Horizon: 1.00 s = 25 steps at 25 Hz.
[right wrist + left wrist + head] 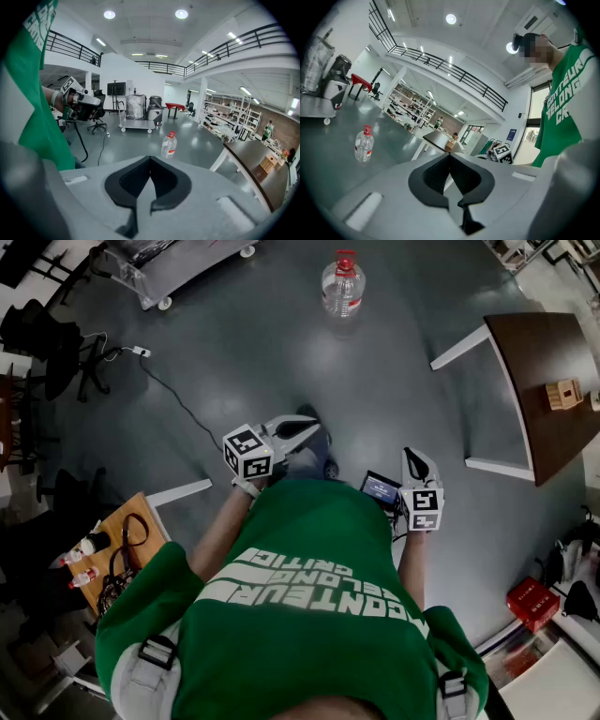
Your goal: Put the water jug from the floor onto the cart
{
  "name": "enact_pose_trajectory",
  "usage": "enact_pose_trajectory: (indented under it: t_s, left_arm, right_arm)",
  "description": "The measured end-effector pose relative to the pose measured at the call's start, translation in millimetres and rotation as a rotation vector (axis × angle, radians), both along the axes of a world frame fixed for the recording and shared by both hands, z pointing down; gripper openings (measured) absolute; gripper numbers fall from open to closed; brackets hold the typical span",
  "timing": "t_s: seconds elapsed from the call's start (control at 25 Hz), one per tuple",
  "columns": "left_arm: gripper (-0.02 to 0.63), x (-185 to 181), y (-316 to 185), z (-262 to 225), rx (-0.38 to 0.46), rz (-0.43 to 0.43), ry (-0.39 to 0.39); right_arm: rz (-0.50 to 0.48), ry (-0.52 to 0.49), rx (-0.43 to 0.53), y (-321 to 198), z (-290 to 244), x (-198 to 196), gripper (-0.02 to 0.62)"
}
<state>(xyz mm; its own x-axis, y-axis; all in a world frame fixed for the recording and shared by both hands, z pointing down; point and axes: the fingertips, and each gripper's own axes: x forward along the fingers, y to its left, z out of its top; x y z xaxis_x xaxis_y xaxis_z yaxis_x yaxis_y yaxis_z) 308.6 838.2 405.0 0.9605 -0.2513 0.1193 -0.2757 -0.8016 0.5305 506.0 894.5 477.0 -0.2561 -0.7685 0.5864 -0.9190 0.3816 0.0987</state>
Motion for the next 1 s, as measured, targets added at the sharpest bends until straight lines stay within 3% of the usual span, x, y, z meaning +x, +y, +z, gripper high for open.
enact_pose_trajectory:
  t_s: [1.0]
  left_arm:
    - [0.009,-11,7,6,-0.031,-0.021,0.023]
  right_arm:
    - [-0.042,-0.025,-0.007,3,6,-22,-0.006]
